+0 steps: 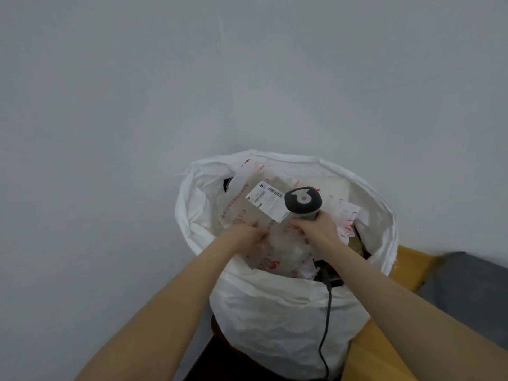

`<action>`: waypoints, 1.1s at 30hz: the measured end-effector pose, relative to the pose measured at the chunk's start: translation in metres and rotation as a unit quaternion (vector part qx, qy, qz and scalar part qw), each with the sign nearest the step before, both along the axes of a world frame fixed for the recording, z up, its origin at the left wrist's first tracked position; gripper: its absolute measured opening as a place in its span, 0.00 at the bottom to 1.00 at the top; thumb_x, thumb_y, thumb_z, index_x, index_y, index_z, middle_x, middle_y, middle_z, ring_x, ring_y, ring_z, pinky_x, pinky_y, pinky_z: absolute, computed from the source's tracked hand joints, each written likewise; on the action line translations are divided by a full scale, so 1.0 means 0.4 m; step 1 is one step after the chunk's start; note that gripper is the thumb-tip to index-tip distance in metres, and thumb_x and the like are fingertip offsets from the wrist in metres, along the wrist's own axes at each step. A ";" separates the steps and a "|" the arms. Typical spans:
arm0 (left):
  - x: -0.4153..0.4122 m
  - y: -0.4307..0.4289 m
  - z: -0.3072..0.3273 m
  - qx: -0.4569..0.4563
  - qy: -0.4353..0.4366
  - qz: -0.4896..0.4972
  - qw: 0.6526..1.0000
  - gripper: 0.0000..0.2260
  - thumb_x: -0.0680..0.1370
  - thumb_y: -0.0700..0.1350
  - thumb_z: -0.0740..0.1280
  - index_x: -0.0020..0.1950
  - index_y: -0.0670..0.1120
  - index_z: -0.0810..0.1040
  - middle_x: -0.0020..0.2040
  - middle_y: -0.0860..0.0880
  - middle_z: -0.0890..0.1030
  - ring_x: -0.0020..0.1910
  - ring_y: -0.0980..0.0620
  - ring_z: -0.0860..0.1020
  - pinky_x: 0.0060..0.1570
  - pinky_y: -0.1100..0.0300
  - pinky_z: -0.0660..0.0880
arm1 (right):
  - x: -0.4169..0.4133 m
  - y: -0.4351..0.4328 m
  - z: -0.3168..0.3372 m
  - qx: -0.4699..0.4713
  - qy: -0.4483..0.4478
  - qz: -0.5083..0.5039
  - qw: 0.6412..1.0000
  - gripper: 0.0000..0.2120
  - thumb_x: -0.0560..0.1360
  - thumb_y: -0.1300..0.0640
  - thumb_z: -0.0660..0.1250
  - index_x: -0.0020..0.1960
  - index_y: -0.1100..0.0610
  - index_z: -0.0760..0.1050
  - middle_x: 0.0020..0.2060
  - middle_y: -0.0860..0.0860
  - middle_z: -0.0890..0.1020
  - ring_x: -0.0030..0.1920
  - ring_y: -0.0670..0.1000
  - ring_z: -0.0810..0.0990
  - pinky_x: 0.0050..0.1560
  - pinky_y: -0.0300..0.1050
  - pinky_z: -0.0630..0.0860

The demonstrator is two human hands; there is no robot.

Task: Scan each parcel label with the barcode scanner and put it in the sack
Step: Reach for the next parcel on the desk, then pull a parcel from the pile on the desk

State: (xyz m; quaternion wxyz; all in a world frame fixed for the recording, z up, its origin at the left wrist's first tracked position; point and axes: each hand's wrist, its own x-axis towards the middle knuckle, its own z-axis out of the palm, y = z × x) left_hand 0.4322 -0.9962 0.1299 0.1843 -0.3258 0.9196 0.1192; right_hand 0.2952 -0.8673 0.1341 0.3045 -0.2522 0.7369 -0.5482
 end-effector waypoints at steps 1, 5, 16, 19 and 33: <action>-0.009 -0.008 -0.023 -0.010 -0.014 0.005 1.000 0.18 0.81 0.48 0.60 0.70 0.50 0.71 0.71 0.47 0.69 0.67 0.44 0.69 0.67 0.50 0.66 | -0.004 0.009 0.002 -0.003 -0.008 0.004 1.000 0.09 0.70 0.58 0.74 0.49 0.58 0.79 0.40 0.55 0.84 0.45 0.55 0.82 0.45 0.50 0.80; -0.104 0.010 0.009 -0.122 0.126 0.050 0.983 0.14 0.81 0.46 0.60 0.64 0.48 0.77 0.64 0.49 0.76 0.61 0.46 0.75 0.58 0.54 0.71 | -0.042 0.082 0.016 -0.020 -0.047 -0.042 0.998 0.05 0.72 0.59 0.72 0.43 0.60 0.78 0.36 0.57 0.83 0.35 0.53 0.81 0.39 0.45 0.79; -0.541 0.469 -0.021 -0.035 0.370 -0.165 0.914 0.11 0.78 0.41 0.61 0.59 0.47 0.78 0.58 0.49 0.76 0.57 0.50 0.75 0.51 0.57 0.72 | -0.237 0.557 -0.055 -0.048 -0.191 -0.329 0.924 0.06 0.73 0.61 0.70 0.39 0.62 0.76 0.28 0.56 0.78 0.26 0.51 0.73 0.28 0.44 0.72; -0.636 0.605 -0.108 -0.002 0.294 -0.215 0.931 0.13 0.78 0.44 0.64 0.62 0.48 0.76 0.59 0.47 0.74 0.58 0.48 0.74 0.53 0.53 0.74 | -0.303 0.699 -0.120 -0.051 -0.220 -0.379 0.898 0.09 0.75 0.60 0.70 0.38 0.63 0.76 0.26 0.56 0.77 0.25 0.52 0.73 0.28 0.44 0.71; -0.950 1.064 -0.524 0.065 0.053 -0.118 0.989 0.50 0.72 0.57 0.72 0.78 0.48 0.38 0.77 0.38 0.46 0.75 0.37 0.52 0.69 0.42 0.61 | -0.594 1.168 -0.325 -0.008 -0.257 -0.460 0.850 0.08 0.75 0.61 0.70 0.38 0.62 0.76 0.26 0.54 0.78 0.25 0.50 0.74 0.29 0.44 0.72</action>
